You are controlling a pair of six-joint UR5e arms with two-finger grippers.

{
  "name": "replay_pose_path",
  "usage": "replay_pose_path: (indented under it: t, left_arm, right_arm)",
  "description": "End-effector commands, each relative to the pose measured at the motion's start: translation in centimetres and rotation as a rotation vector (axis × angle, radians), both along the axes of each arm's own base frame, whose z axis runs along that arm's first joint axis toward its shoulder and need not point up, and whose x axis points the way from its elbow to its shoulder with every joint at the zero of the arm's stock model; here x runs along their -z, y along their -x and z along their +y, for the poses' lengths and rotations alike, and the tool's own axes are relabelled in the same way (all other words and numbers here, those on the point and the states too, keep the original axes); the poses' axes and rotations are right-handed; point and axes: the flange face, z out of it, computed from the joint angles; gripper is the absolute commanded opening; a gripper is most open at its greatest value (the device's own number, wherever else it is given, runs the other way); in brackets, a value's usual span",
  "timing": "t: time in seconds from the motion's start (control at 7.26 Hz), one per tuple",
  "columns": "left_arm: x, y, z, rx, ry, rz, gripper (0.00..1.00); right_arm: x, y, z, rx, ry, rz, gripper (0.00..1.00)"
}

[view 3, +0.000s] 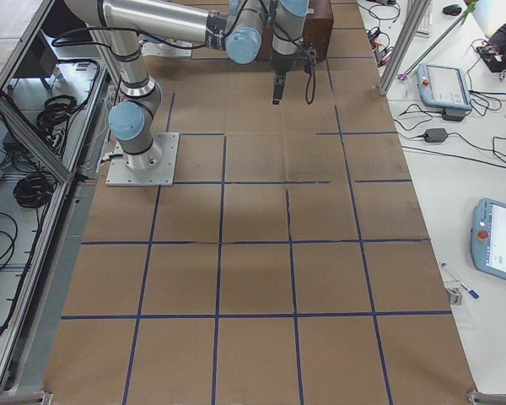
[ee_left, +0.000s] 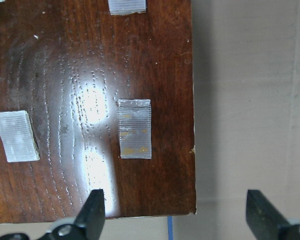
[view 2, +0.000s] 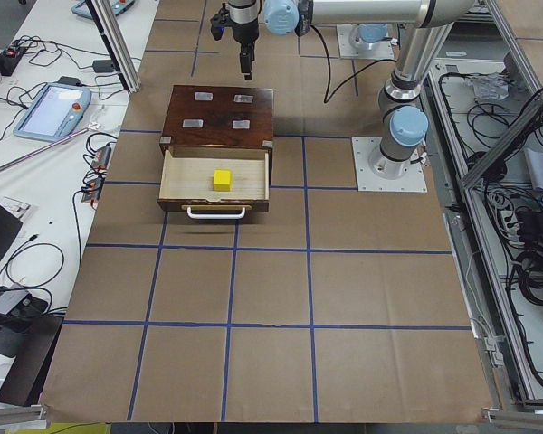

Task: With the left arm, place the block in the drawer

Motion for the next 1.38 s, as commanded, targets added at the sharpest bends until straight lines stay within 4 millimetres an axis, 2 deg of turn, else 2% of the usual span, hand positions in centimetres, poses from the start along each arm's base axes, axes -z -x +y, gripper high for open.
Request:
replay_pose_path:
  t: [0.0,0.69,1.24]
  left_arm:
    - [0.10,0.02,0.20,0.000,-0.002,0.002,0.99]
    - [-0.04,0.09,0.26,-0.026,-0.001,-0.001,0.99]
    - [0.60,0.07,0.41,-0.026,-0.018,-0.003,0.99]
  right_arm:
    - [-0.02,0.00,0.01,0.001,0.000,0.000,1.00]
    - [-0.02,0.00,0.01,0.001,0.000,0.000,1.00]
    - [-0.02,0.00,0.01,0.000,0.000,0.000,1.00]
